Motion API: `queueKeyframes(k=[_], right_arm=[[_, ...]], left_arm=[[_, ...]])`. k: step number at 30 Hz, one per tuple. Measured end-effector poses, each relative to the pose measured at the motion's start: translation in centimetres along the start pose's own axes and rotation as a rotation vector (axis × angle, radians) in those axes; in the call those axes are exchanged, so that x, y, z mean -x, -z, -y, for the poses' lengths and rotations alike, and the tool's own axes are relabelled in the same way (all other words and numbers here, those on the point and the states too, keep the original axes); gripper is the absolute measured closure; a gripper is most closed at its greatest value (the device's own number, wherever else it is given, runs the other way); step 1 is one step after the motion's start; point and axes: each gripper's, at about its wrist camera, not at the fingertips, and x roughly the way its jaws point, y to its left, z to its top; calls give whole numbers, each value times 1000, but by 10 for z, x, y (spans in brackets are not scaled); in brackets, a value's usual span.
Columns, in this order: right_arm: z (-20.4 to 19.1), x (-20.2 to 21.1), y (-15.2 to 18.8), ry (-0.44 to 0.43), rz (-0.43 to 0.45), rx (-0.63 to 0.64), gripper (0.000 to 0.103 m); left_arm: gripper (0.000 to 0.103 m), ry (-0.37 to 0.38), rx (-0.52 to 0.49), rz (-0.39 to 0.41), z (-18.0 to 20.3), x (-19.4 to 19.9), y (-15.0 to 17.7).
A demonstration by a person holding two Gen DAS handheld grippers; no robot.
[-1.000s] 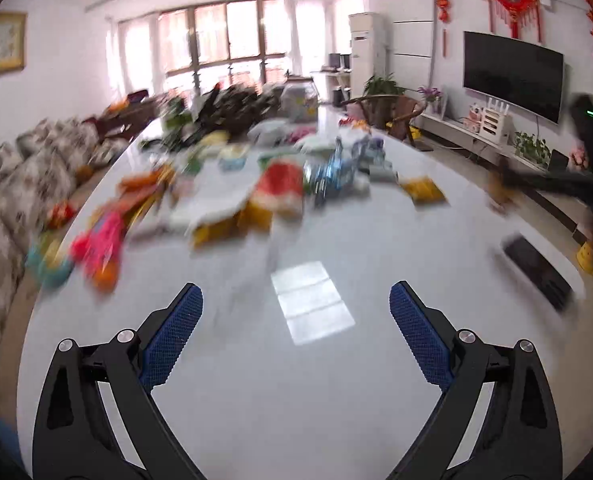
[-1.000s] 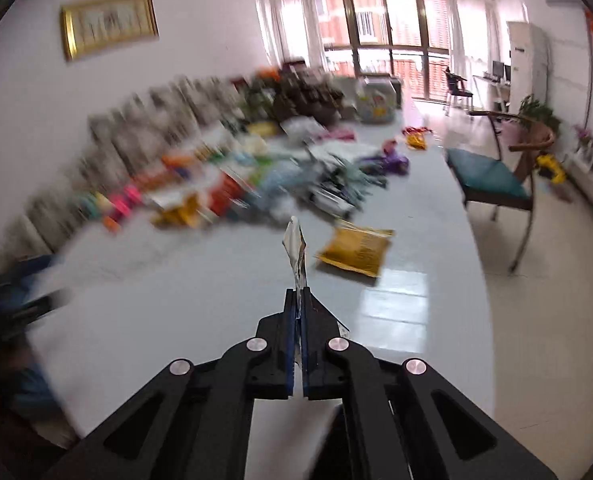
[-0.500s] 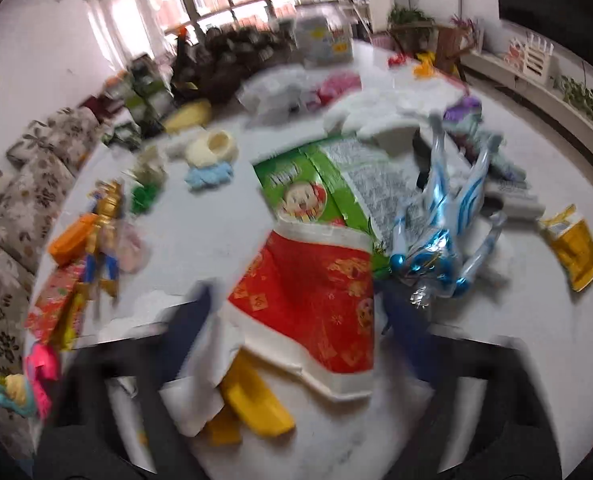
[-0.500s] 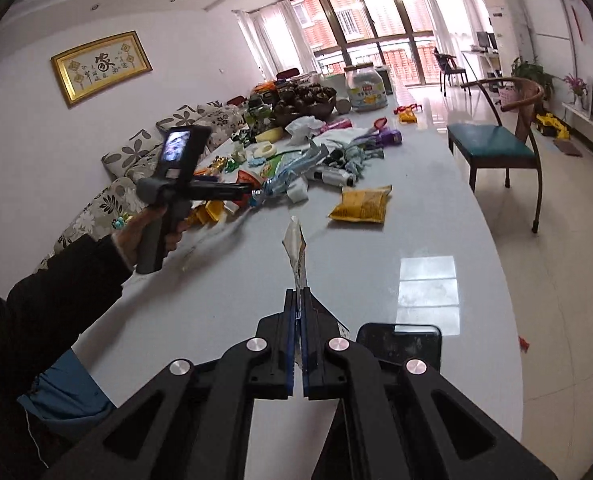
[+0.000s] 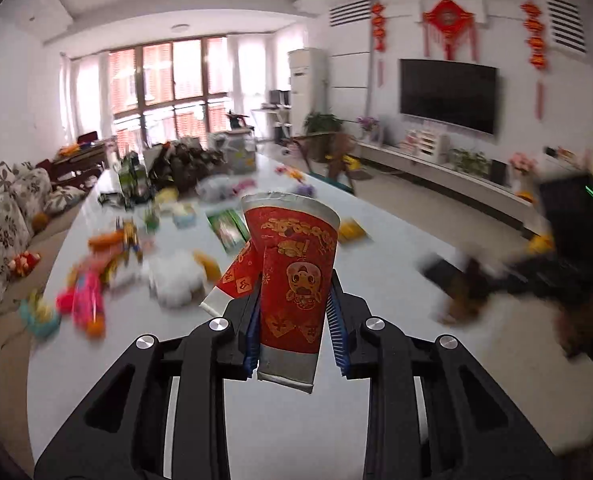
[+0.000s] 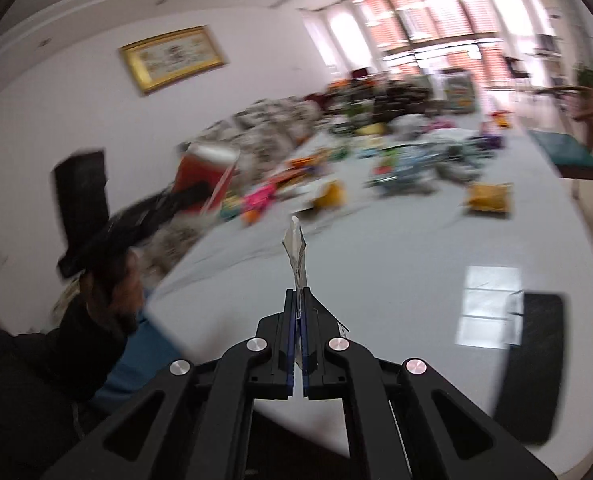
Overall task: Collect trash
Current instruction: 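Drop the wrapper and red cup into the dark bin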
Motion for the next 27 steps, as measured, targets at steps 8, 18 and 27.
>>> queueKeyframes(k=[8,18,27], right_arm=[[-55,-41,89,-168,-248,14,101],[-11,-174,215,51,-641,-4,41],[-90,-106,111,24,-395,248,53]], left_arm=[[74,-6,96,-310,30,49,161],[13,49,161,-713,10,-64,314],[13,56,234,-624,-12,-20,282]])
